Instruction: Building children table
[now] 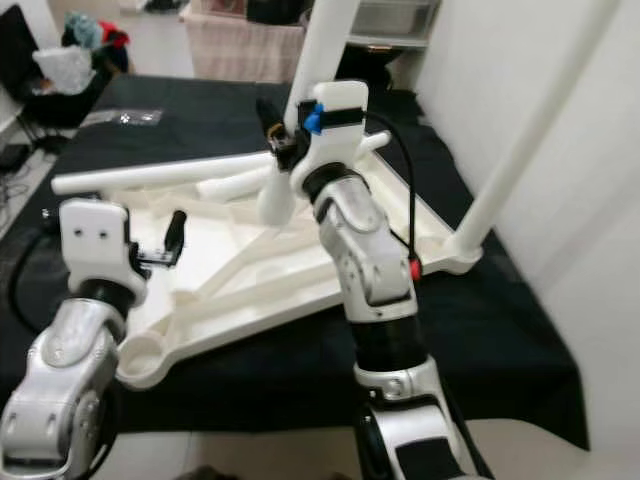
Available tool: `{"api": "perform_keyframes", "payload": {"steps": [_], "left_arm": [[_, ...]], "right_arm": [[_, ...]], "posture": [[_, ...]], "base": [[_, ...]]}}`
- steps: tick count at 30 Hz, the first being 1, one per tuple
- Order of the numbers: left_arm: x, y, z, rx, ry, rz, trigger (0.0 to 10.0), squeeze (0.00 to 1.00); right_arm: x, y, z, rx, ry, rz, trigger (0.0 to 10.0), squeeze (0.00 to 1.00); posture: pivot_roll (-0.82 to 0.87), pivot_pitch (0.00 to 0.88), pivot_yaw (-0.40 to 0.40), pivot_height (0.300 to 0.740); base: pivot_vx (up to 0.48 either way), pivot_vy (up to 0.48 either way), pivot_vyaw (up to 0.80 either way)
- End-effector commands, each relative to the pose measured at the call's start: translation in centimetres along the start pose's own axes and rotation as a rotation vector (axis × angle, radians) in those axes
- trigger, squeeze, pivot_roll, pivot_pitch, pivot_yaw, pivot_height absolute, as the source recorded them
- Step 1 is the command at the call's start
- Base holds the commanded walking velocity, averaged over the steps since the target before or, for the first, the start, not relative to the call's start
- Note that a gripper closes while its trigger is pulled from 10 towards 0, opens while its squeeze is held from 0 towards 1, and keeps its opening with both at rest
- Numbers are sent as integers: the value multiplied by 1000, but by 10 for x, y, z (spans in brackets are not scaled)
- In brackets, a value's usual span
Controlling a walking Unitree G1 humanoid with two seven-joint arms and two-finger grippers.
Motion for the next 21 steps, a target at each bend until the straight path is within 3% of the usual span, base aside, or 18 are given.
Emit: {"api": "perform_keyframes", "payload": {"steps": [1, 3, 18, 21], "left_arm": [[-2, -1, 6, -7, -20, -10, 10000, 0], [-2, -1, 6, -7, -19, -7, 10000, 0], [-4, -2, 14, -14, -41, -18, 10000, 0], [-12, -11, 26, -46, -113, -60, 10000, 0]], "right_arm": [[-2, 3, 8, 4, -28, 5, 10000, 0], [-2, 3, 8, 5, -33, 6, 10000, 0], [-6, 5, 19, 19, -45, 3, 10000, 0], [-14, 5, 36, -33, 35, -33, 10000, 0]], "posture": [[15, 81, -84, 740], [13, 80, -84, 740], [16, 72, -89, 740], [18, 64, -87, 740]], "base": [[0, 480, 0], [0, 416, 0], [0, 0, 0], [0, 0, 0]]}}
Point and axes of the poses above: a point about 5 cm out from each wrist's last joint towards the gripper, its own x axis pointing out of the wrist towards the gripper, its own y axis along the axis of the wrist's last joint, z = x × y, the point moved 6 cm from there along x, pointing out of the wrist towards the gripper, and after that the axes turned 2 degrees about x, right-handed, at the moved point
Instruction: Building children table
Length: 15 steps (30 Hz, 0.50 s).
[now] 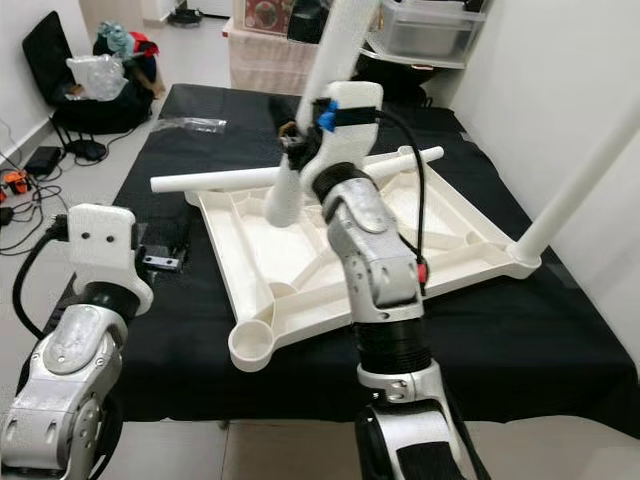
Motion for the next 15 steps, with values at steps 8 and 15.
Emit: {"api": "perform_keyframes", "payload": {"steps": [8, 15], "left_arm": [[-55, -34, 68, -61, -527, -104, 10000, 0], [-75, -48, 84, -83, -599, -145, 10000, 0]], "right_arm": [[-10, 12, 32, 27, 199, -53, 10000, 0], [-21, 32, 7, -26, 559, -96, 10000, 0]], "posture": [[22, 45, -80, 740], [20, 37, -77, 740]], "base": [[0, 0, 0], [0, 0, 0]]}}
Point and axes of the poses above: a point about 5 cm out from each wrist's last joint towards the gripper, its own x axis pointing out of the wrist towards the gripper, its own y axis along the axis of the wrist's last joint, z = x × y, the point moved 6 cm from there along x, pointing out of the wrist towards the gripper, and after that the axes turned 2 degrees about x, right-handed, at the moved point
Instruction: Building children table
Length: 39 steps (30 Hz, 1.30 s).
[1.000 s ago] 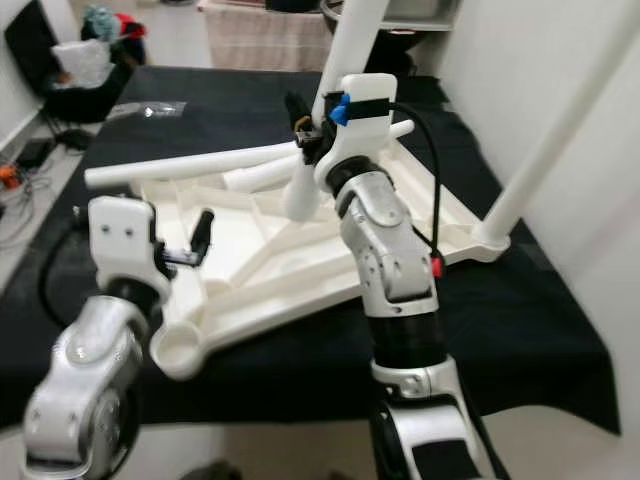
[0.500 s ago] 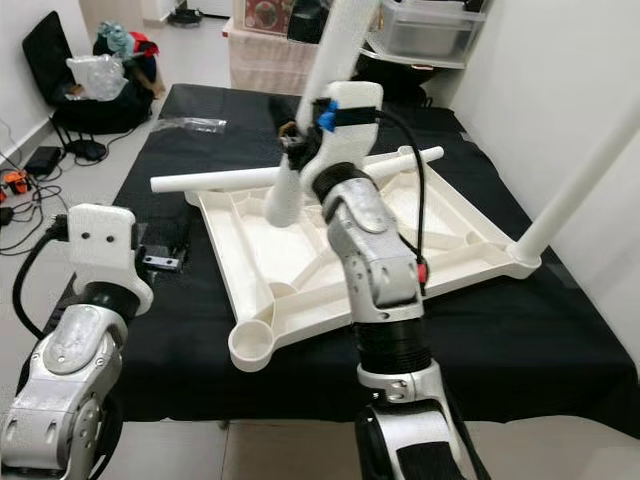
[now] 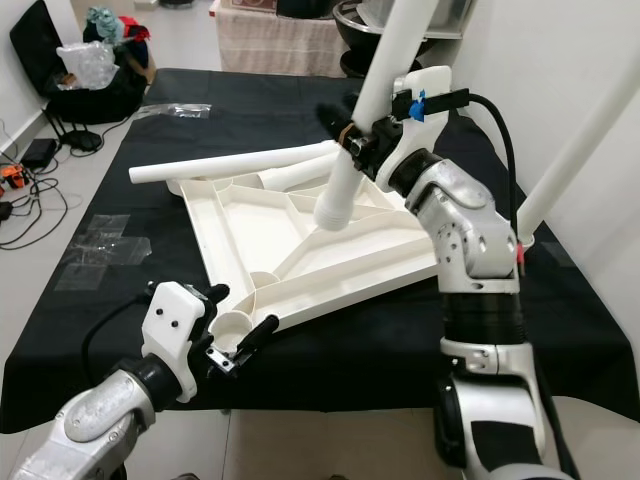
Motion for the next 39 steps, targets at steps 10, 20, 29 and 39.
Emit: {"api": "perform_keyframes", "payload": {"steps": [10, 20, 29, 39], "left_arm": [[-4, -3, 2, 24, 8, 1, 10000, 0], [-6, -4, 3, 29, 5, 5, 10000, 0], [-10, 2, 4, 29, 34, 24, 10000, 0], [-9, 2, 3, 35, 40, 27, 10000, 0]], "right_arm": [[1, -2, -62, 69, 451, -6, 10000, 0], [-5, -15, -79, 60, 572, -55, 10000, 0], [50, -34, -52, -54, 221, -35, 10000, 0], [51, -32, -46, -42, 183, -38, 10000, 0]], "posture": [[38, 50, -78, 740], [40, 53, -76, 740], [49, 79, -80, 740], [46, 81, -77, 740]], "base": [[0, 0, 0], [0, 0, 0], [0, 0, 800], [0, 0, 480]]}}
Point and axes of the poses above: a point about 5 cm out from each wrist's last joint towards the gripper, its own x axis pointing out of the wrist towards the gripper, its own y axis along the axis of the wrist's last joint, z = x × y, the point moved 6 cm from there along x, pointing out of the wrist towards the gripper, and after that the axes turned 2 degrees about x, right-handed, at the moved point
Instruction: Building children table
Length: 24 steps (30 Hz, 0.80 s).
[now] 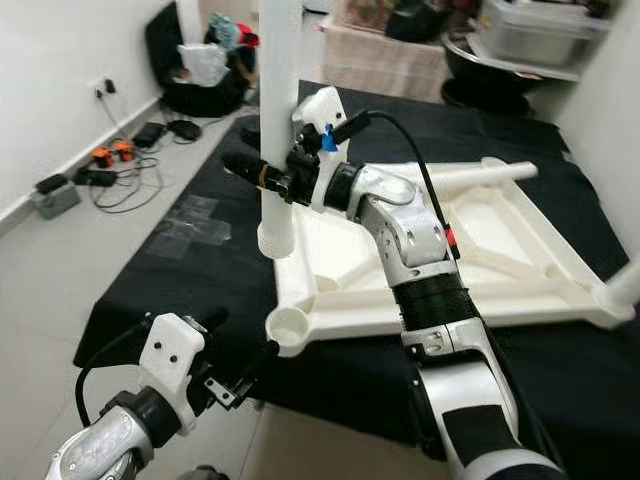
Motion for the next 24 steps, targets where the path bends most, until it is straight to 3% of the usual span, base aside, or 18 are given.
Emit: {"api": "perform_keyframes", "payload": {"steps": [1, 3, 4, 5, 7, 8, 10, 14, 20, 24], "left_arm": [[0, 3, 1, 14, 1, 13, 10000, 0], [0, 2, 0, 17, 8, 10, 10000, 0], [0, 2, 0, 16, 7, 9, 10000, 0], [0, 2, 0, 16, 7, 9, 10000, 0], [-1, 2, 3, 1, -12, 5, 10000, 0], [-1, 2, 3, 1, -12, 5, 10000, 0], [-6, 1, 13, -28, -80, -3, 10000, 0], [-17, -3, 19, -44, -164, -29, 10000, 0], [-28, -9, 36, -109, -287, -72, 10000, 0], [-30, -10, 33, -116, -259, -77, 10000, 0]], "right_arm": [[-2, 6, 5, -10, -20, 9, 10000, 0], [-2, 5, -2, 23, 49, 6, 10000, 0], [-7, 3, -14, 39, 142, -6, 10000, 0], [-7, 3, -14, 39, 142, -6, 10000, 0], [-24, 0, -39, 73, 336, -28, 10000, 0], [-24, 0, -39, 73, 336, -28, 10000, 0], [-39, 1, -54, 110, 450, -41, 10000, 0], [-35, 3, -41, 85, 396, -32, 10000, 0], [-28, 5, -45, 92, 418, -9, 10000, 0], [-20, -2, -44, 82, 387, -22, 10000, 0]], "posture": [[46, 81, -77, 740], [44, 80, -77, 740], [44, 80, -79, 740], [44, 80, -79, 740], [43, 81, -78, 740], [43, 81, -78, 740], [45, 80, -80, 740], [48, 83, -77, 740], [57, 87, -78, 740], [58, 88, -80, 740]], "base": [[0, 0, 0], [0, 0, 0], [0, 0, 0], [0, 0, 0], [0, 0, 0], [0, 0, 0], [0, 0, 0], [0, 0, 0], [0, 0, 0], [0, 0, 0]]}}
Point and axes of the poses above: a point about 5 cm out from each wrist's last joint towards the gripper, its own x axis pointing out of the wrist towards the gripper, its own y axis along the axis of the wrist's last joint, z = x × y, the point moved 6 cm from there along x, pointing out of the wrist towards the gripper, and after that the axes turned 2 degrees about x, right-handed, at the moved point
